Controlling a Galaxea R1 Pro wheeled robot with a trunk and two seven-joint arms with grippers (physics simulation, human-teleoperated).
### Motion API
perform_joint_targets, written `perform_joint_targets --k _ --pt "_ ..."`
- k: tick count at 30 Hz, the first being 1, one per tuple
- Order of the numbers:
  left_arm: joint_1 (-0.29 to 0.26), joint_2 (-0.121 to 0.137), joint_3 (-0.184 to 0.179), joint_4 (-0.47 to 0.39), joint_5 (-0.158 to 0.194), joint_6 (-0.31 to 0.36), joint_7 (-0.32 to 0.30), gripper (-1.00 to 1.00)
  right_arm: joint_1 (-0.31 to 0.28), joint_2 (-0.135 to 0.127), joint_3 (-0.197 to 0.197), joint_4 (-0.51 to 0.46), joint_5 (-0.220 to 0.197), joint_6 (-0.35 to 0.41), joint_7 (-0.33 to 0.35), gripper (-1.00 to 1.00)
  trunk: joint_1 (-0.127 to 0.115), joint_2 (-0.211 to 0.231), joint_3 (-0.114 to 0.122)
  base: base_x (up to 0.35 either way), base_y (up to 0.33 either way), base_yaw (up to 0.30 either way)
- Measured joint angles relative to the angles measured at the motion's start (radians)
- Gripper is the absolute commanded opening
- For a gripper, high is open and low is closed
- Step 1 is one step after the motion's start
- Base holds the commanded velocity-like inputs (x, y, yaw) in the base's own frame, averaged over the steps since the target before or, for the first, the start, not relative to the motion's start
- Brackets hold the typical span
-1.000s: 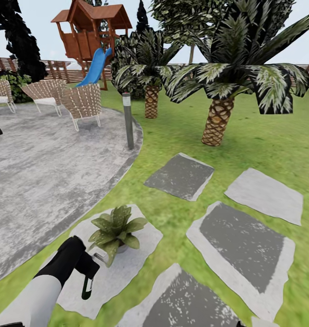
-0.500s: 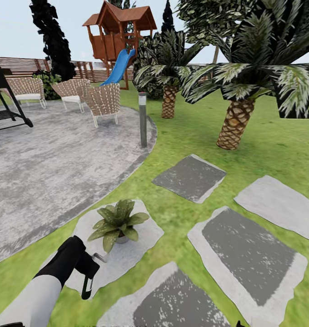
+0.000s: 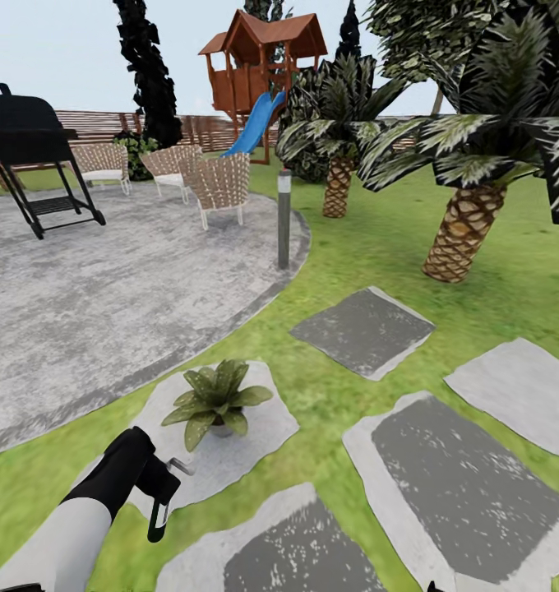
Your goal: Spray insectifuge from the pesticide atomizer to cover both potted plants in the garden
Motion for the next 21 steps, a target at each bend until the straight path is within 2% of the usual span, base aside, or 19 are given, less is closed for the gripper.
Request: perform_joint_targets --k 4,14,21 --pt "0.0 -0.001 0.0 0.0 0.0 0.0 0.0 -1.0 0.0 0.0 0.0 0.0 0.0 0.0 0.0 1.0 0.0 0.0 0.0 0.16 -0.3 0.198" --pt "0.0 -0.002 0.001 0.0 0.001 0.0 0.0 -1.0 0.0 0.0 0.0 0.0 0.0 0.0 0.001 1.0 0.0 0.0 0.0 0.244 -0.238 0.024" --pt "0.0 -0.002 0.002 0.0 0.001 0.0 0.0 -1.0 0.0 0.0 0.0 0.0 0.0 0.0 0.001 1.0 0.0 0.0 0.0 0.262 -0.225 0.23"
